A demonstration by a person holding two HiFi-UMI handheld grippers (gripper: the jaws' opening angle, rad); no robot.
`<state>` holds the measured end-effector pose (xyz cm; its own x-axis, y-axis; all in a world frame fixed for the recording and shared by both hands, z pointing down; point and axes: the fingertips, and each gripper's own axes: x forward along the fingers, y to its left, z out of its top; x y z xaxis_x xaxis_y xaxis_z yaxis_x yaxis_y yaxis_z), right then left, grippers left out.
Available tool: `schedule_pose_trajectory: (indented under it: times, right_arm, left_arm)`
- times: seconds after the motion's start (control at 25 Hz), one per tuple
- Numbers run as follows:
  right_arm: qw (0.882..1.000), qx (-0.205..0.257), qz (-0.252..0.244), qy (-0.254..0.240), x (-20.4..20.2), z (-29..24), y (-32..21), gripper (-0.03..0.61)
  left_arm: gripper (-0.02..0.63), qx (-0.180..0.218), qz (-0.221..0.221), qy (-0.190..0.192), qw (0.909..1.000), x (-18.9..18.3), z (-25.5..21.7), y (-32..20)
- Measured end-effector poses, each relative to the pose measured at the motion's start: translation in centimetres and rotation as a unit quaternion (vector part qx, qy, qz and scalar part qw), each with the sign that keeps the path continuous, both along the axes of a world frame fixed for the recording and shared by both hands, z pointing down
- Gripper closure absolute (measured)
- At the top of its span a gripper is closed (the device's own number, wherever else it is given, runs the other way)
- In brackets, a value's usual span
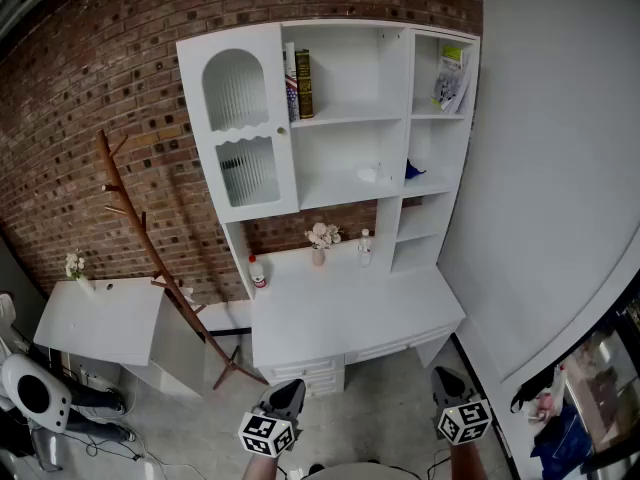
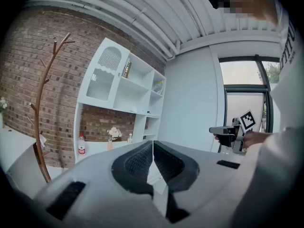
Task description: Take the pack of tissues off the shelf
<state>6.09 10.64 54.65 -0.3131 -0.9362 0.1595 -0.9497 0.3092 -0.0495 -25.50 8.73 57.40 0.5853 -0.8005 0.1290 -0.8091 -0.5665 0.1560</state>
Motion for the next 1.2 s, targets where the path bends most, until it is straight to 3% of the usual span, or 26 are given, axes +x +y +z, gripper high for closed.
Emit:
schedule_pose_trajectory:
  times: [0.8,1.2]
  right_arm:
    - [1.0,-0.002,0.002,-0.003,0.6,0.2,1.5,0.545]
    - [1.0,-0.012,-0.001,-0.013,2.1,0.9,1.3,0.545]
  left_arm:
    - [0.588,-0.004,0.011,-0.003,0.9999,1.4,0.0,0.6]
    - [0.588,-0.021,-0.007,-0.002,0.9998,2.3,0.7,1.4]
